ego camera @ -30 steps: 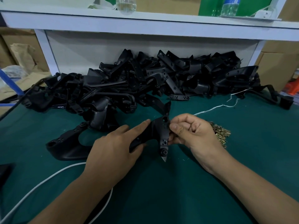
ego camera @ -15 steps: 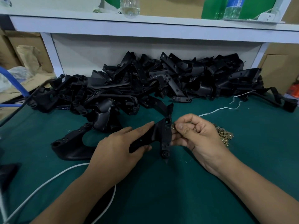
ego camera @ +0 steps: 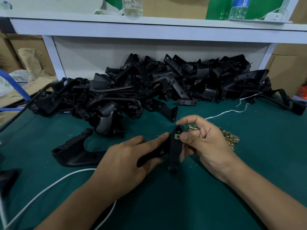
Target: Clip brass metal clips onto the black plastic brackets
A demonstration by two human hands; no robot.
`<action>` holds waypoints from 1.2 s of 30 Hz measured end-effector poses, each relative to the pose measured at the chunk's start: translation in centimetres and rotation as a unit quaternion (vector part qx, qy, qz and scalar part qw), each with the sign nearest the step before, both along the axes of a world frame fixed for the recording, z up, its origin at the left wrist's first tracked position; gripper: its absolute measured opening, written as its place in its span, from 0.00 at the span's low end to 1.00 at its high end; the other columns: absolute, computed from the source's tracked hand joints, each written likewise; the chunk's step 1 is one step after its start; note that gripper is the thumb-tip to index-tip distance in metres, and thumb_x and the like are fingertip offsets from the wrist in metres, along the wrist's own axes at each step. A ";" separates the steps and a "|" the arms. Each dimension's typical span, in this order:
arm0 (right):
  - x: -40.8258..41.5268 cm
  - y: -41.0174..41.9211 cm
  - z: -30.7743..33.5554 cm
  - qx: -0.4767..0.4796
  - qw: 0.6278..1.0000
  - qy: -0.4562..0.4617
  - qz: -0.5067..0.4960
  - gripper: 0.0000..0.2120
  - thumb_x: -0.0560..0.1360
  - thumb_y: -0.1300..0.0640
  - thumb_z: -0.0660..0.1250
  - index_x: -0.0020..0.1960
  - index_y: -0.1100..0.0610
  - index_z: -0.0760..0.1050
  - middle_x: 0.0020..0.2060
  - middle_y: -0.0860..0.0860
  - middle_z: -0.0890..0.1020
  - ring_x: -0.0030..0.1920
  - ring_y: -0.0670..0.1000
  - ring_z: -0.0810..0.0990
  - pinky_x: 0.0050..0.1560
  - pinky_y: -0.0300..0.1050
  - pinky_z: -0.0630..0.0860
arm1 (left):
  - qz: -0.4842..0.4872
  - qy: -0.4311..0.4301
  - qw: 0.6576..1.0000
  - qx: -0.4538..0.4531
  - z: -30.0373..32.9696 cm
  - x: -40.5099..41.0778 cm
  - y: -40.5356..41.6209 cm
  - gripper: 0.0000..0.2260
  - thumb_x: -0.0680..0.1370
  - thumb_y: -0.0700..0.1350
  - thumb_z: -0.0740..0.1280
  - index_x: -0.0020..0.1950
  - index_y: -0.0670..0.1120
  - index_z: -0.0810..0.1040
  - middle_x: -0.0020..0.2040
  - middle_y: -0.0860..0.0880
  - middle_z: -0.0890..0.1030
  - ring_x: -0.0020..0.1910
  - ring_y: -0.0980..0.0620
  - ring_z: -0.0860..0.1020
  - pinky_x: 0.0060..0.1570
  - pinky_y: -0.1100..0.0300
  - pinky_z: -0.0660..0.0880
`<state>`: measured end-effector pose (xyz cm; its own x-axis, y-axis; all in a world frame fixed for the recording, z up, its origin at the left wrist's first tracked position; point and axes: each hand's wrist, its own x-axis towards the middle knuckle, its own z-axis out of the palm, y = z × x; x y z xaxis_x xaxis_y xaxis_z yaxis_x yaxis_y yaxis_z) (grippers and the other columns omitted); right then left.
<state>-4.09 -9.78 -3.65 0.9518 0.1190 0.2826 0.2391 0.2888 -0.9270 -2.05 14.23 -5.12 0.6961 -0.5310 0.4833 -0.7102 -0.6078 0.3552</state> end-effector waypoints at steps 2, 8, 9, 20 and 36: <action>0.0 0.3 -0.3 -0.014 1.000 -0.001 -0.009 0.24 0.71 0.51 0.77 0.61 0.62 0.76 0.31 0.62 0.82 0.24 0.57 0.80 0.25 0.42 0.76 | 0.000 -0.021 1.000 -0.012 0.0 -0.2 -0.2 0.28 0.79 0.62 0.65 0.78 0.69 0.61 0.44 0.59 0.71 0.38 0.57 0.74 0.35 0.56 0.77; 0.0 2.0 -1.4 -0.239 0.930 -0.069 -0.272 0.12 0.84 0.46 0.62 0.54 0.53 0.80 0.37 0.49 0.81 0.34 0.47 0.77 0.35 0.41 0.73 | 0.129 -0.018 0.979 -0.154 -0.1 0.4 -0.2 0.25 0.79 0.66 0.64 0.75 0.75 0.61 0.51 0.62 0.78 0.47 0.61 0.79 0.43 0.54 0.80; 0.0 1.9 -1.4 -0.323 0.895 -0.095 -0.292 0.10 0.85 0.50 0.62 0.55 0.51 0.81 0.41 0.45 0.81 0.41 0.45 0.79 0.43 0.38 0.73 | 0.162 -0.008 0.966 -0.200 -0.2 0.6 0.1 0.25 0.79 0.68 0.63 0.74 0.76 0.62 0.54 0.64 0.79 0.51 0.61 0.79 0.47 0.54 0.81; 1.0 2.2 -2.1 -0.585 0.764 -0.146 -0.229 0.09 0.80 0.59 0.72 0.59 0.51 0.85 0.53 0.44 0.82 0.57 0.49 0.77 0.62 0.44 0.74 | 0.267 0.065 0.935 -0.226 0.5 0.7 0.6 0.25 0.78 0.67 0.62 0.74 0.78 0.57 0.49 0.56 0.82 0.29 0.56 0.71 0.27 0.60 0.65; 0.8 2.0 -1.9 -0.555 0.795 -0.137 -0.203 0.10 0.77 0.59 0.76 0.57 0.52 0.82 0.45 0.43 0.76 0.45 0.39 0.76 0.48 0.28 0.70 | 0.227 0.045 0.963 -0.135 -0.1 0.7 0.1 0.27 0.78 0.65 0.65 0.75 0.75 0.59 0.45 0.62 0.76 0.40 0.62 0.76 0.36 0.55 0.78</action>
<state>-3.30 -7.75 -5.50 0.8963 0.1387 0.4213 0.3411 -0.8228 -0.4547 -1.34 14.36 -5.19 0.8728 -0.0245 0.4874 -0.3510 -0.7254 0.5921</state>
